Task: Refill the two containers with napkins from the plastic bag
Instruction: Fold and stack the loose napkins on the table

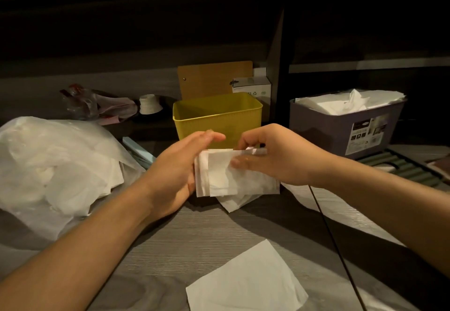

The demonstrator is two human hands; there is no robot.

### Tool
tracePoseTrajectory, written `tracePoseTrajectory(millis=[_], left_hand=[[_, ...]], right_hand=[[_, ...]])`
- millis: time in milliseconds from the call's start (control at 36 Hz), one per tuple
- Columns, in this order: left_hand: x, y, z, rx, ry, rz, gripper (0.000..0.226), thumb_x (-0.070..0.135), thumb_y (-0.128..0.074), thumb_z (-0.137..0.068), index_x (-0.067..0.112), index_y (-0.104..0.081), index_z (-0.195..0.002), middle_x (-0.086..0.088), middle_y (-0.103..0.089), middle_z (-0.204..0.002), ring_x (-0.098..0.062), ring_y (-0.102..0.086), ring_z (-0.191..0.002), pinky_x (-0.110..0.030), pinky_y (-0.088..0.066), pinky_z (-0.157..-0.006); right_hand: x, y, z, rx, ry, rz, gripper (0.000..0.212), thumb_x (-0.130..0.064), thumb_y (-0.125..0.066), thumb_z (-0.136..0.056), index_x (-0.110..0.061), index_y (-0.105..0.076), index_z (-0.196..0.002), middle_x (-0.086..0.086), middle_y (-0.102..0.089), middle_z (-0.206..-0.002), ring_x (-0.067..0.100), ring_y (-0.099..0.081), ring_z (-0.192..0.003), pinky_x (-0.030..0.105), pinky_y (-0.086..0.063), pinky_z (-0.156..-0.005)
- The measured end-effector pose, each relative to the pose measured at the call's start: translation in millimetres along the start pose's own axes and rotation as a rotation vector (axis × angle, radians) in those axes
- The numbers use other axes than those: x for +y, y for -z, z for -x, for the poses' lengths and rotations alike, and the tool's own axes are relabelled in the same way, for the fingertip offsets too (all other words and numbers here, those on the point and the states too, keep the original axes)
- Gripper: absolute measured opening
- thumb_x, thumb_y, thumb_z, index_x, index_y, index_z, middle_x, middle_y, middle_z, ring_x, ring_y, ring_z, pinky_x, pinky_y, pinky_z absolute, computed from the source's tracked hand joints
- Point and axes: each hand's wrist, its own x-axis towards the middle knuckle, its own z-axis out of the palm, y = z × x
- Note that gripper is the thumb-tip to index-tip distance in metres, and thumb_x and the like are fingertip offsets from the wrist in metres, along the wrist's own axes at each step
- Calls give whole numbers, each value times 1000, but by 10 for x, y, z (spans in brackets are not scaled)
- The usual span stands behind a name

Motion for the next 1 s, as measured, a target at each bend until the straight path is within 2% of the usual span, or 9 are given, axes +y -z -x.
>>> tracePoseTrajectory(millis=[111,278,389,472,611,750,833,917,1000], left_hand=[[-54,-13,2,-62,-24,-164,41,15,-69,-86,27,-61,-125,-6,-73,-115,-22,-73,-102,-40,-62,-84],[-42,27,-59,179,-21,16,26,5,-62,-95,24,-70,-112,-6,-72,-114,-25,-73,-99,-37,-63,-72],[-10,54,-83,280,-26,145,27,2,-59,-96,23,-70,-109,-6,-73,-110,-25,-73,-96,-35,-63,-72],[-4,46,-77,277,3,214,31,0,-57,-95,22,-69,-113,-7,-73,-109,-26,-74,-95,-33,-64,-67],[11,24,-61,201,16,348,33,-2,-54,-95,20,-67,-114,-6,-78,-100,-21,-77,-85,-30,-63,-61],[26,33,-60,191,31,374,33,0,-53,-96,22,-67,-115,-2,-78,-95,-22,-77,-85,-30,-64,-66],[16,32,-61,213,47,381,33,-1,-53,-96,20,-67,-117,-7,-77,-104,-23,-77,-88,-30,-62,-69],[-6,44,-69,234,50,365,32,-1,-53,-96,20,-67,-115,-7,-75,-108,-23,-76,-91,-31,-63,-71],[-25,57,-83,246,53,340,32,-1,-53,-96,21,-66,-116,-7,-73,-113,-26,-75,-97,-33,-64,-72]], right_hand=[[-1,-6,-12,39,38,2,9,-32,-70,-91,-29,-68,-98,-12,-64,-88,0,-60,-86,12,-50,-72],[109,88,-68,212,-121,-206,18,-22,-52,-104,-27,-67,-112,-18,-65,-102,-4,-61,-94,13,-49,-76],[210,142,-35,91,-117,-73,33,1,-50,-97,-25,-68,-104,-11,-71,-93,-2,-67,-86,14,-52,-73],[227,147,-13,13,-52,53,25,-8,-60,-96,-27,-69,-108,-17,-68,-96,-3,-64,-90,19,-55,-82],[199,100,4,-251,37,246,11,-23,-63,-97,-29,-64,-105,-15,-57,-102,3,-57,-92,21,-49,-79],[187,117,-2,-350,-52,245,46,-17,-64,-95,-33,-54,-137,-5,-52,-124,15,-56,-109,36,-54,-92],[176,159,13,-453,4,272,52,-12,-65,-93,-41,-55,-136,-8,-47,-132,13,-51,-116,35,-52,-96],[164,152,14,-411,41,319,43,-10,-59,-96,-39,-64,-127,-11,-51,-135,9,-52,-114,31,-50,-96],[217,111,3,-301,107,369,26,-20,-63,-97,-33,-71,-118,-13,-60,-118,4,-56,-103,21,-49,-87]])
